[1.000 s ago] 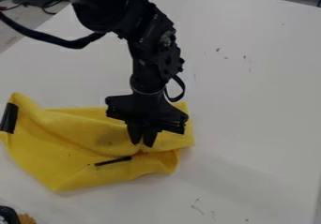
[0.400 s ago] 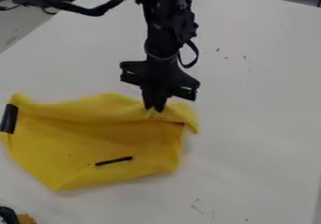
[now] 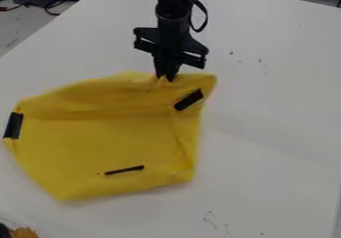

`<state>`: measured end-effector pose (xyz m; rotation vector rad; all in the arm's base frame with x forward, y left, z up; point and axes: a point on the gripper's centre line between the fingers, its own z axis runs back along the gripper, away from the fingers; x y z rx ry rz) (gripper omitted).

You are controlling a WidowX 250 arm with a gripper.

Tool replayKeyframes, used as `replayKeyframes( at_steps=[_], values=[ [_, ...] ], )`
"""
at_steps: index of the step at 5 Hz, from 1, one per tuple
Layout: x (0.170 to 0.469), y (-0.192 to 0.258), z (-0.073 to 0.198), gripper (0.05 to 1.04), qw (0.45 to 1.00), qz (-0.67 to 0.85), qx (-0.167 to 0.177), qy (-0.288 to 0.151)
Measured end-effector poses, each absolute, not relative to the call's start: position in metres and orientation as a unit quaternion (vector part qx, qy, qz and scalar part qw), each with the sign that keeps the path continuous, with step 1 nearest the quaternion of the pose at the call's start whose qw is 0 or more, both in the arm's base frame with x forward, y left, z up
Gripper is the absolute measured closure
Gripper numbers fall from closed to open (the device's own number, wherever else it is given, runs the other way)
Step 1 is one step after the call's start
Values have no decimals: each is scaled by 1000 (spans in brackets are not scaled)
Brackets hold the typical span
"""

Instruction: Unfolded the cloth from the bottom to the top side of the white piece.

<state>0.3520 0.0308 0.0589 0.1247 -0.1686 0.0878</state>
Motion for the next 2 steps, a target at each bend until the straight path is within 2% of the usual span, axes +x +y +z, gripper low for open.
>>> replayKeyframes(
  at_steps=[2],
  values=[
    [393, 50, 40, 1011, 995, 6, 52, -80]
  ],
)
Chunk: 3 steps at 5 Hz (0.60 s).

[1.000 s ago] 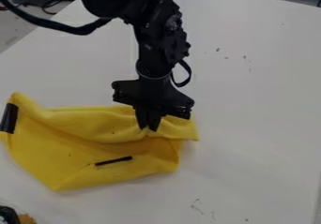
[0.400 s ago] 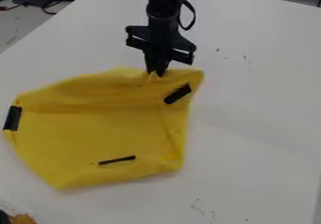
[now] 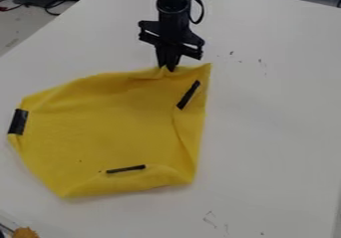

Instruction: Unfolded the cloth from the bottom to the top side of the white piece.

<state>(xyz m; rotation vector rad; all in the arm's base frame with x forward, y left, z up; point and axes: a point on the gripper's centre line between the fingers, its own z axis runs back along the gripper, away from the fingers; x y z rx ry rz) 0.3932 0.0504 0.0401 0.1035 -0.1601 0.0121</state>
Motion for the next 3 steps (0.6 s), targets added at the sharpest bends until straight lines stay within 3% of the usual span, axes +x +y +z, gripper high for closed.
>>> replayKeyframes(
  at_steps=[1, 3],
  values=[
    [400, 60, 34, 867, 995, 2, 46, -89],
    [404, 63, 33, 301, 994, 5, 48, -103]
  ],
)
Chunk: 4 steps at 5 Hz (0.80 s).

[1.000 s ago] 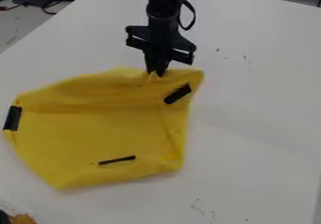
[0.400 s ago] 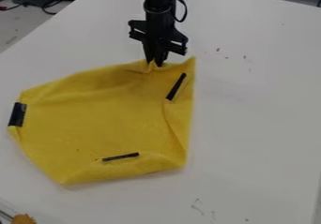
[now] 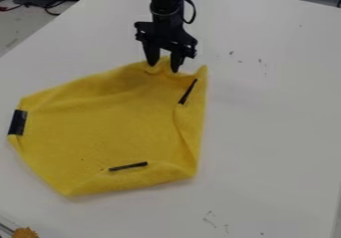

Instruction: Unfolded the cloth from the bottom to the top side of the white piece.

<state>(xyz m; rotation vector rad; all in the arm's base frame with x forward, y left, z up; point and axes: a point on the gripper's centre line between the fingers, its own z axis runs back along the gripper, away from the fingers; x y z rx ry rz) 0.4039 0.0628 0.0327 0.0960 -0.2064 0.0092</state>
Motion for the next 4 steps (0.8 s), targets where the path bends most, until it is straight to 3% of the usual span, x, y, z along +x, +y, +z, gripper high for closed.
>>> replayKeyframes(
  at_steps=[1, 2, 4],
  values=[
    [405, 67, 33, 84, 993, 7, 56, -108],
    [407, 70, 41, 80, 992, 8, 65, -108],
    [424, 45, 97, 84, 984, 11, 92, -154]
  ],
)
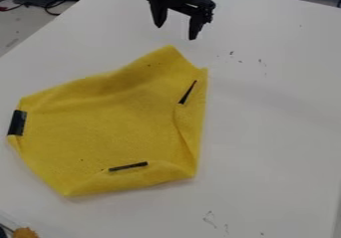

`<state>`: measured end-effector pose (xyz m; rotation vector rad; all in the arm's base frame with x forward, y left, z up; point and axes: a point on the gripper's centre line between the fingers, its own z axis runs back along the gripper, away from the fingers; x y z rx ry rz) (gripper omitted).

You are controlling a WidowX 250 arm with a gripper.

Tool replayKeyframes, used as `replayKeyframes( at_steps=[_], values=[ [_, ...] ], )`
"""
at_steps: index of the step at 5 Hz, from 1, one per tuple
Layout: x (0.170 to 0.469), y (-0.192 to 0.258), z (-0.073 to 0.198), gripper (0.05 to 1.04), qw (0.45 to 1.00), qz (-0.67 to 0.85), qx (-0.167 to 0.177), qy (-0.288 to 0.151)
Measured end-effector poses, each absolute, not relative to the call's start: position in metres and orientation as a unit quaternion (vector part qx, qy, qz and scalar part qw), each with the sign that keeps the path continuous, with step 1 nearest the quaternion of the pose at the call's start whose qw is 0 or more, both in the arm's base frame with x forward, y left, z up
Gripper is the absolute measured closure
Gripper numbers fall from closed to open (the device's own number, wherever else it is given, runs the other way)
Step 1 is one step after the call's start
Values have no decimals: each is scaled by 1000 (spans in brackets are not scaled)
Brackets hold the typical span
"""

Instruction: Unfolded the cloth from the bottom to the top side of the white piece.

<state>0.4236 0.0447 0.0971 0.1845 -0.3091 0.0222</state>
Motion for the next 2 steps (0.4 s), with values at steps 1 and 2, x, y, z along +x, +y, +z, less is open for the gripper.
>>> replayKeyframes(
  at_steps=[1, 2],
  values=[
    [422, 36, 108, 84, 985, 22, 88, -144],
    [419, 31, 114, 84, 988, 29, 82, -126]
  ],
)
